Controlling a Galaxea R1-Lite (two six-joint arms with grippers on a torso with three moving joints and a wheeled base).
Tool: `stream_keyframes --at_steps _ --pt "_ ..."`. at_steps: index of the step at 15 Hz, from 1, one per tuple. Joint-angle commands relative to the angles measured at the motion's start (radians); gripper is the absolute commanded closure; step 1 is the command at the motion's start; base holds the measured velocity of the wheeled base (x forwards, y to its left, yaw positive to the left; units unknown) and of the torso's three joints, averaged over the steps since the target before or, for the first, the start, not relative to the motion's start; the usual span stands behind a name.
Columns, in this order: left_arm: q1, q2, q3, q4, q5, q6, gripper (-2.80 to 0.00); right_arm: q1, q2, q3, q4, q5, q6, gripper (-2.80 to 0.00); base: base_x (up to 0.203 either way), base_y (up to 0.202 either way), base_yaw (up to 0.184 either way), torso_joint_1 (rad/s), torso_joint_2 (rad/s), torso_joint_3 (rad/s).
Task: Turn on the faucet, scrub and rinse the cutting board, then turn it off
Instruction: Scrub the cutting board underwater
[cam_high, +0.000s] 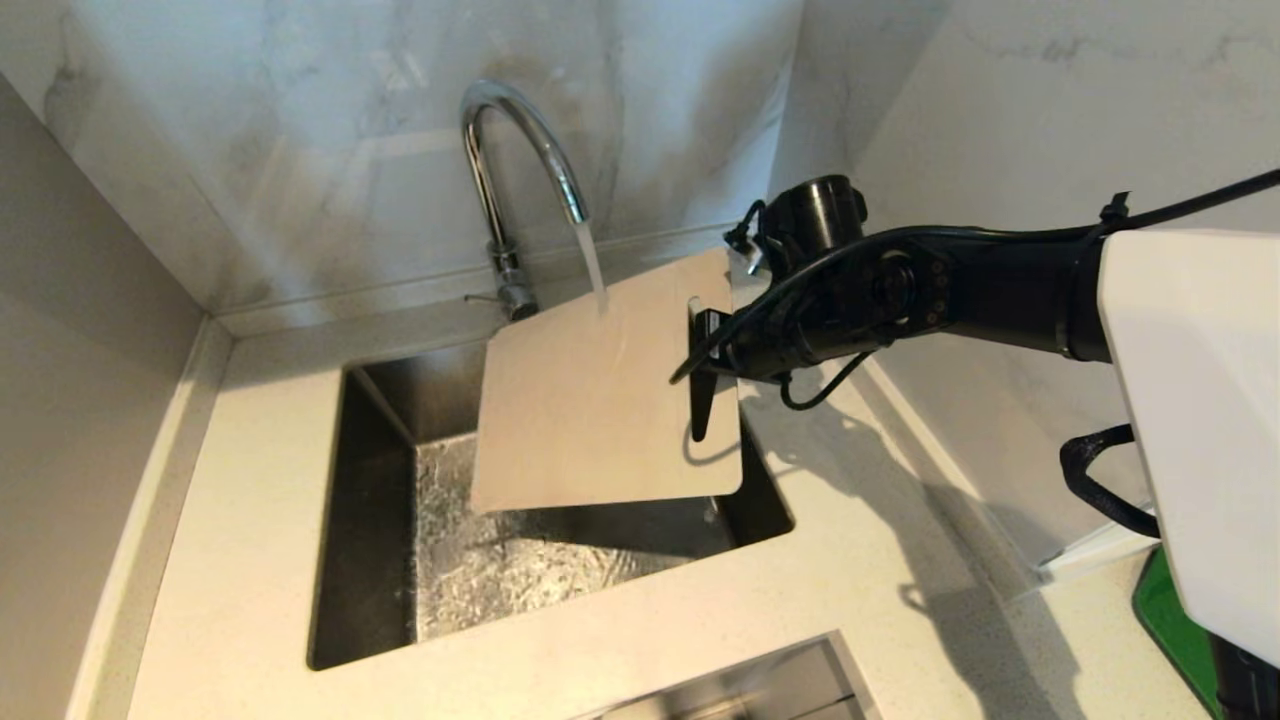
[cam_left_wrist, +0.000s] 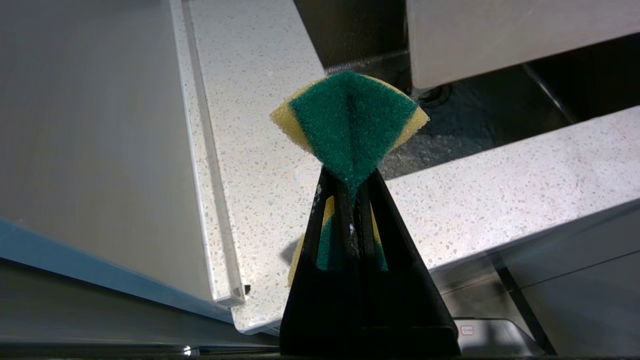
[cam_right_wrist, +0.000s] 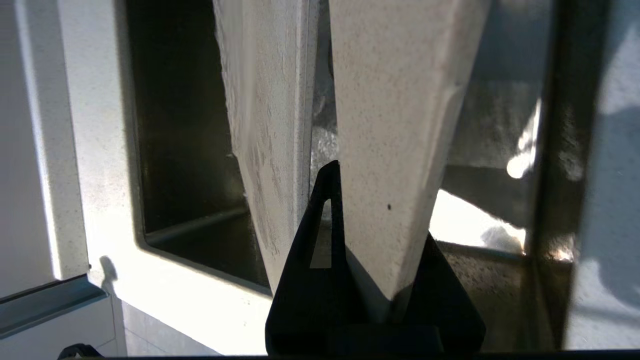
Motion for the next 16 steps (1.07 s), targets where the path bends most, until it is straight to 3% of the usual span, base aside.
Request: stream_keyframes --at_steps 1,11,16 --pt "0.000 -0.002 0.002 0.000 0.001 0.000 0.00 0.012 0.000 -0.001 -0.020 0.002 0.002 0.00 0.000 0.000 0.000 0.000 0.00 0.000" --pt "0.000 -0.002 0.002 0.000 0.001 0.000 0.00 0.018 0.002 -0.001 -0.049 0.002 0.005 0.00 0.000 0.000 0.000 0.000 0.00 0.000" --pt "0.000 -0.002 0.002 0.000 0.001 0.000 0.00 0.015 0.000 0.003 0.014 0.000 0.004 0.00 0.000 0.000 0.000 0.000 0.00 0.000"
